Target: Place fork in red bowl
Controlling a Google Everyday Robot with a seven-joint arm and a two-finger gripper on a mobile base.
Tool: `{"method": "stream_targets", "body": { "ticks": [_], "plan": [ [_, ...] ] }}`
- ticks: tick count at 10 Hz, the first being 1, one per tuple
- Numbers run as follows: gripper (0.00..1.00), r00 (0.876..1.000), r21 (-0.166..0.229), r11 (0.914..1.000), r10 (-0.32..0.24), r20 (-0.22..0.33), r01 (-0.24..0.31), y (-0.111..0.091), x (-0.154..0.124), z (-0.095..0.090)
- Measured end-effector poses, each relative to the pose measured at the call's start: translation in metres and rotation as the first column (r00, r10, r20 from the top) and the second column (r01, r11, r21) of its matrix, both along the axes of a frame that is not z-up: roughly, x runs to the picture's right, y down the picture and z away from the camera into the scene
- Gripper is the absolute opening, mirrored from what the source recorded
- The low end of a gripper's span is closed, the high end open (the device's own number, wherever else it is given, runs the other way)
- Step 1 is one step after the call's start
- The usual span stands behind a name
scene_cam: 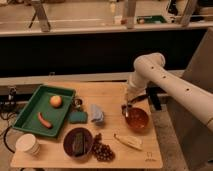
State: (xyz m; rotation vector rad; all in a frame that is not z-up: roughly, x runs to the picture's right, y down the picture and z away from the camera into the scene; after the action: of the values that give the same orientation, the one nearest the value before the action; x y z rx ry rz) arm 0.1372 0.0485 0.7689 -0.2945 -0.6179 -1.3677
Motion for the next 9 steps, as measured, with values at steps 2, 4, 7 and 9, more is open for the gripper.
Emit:
{"method": "stream_targets", "body": {
  "ticks": [2,4,7,9],
  "plan": [
    [0.0,1.0,-0.007,0.9999,0.01,0.007,-0.01,0.008,0.014,-0.006],
    [0.0,1.0,-0.013,0.9997,0.018,0.012,-0.018,0.015,0.022,-0.01],
    [0.0,0.999,-0.024,0.9994,0.025,0.021,-0.024,0.023,0.028,-0.016],
    [0.0,0.999,-0.028,0.9993,0.025,0.029,-0.024,0.029,0.031,-0.017]
  ]
}}
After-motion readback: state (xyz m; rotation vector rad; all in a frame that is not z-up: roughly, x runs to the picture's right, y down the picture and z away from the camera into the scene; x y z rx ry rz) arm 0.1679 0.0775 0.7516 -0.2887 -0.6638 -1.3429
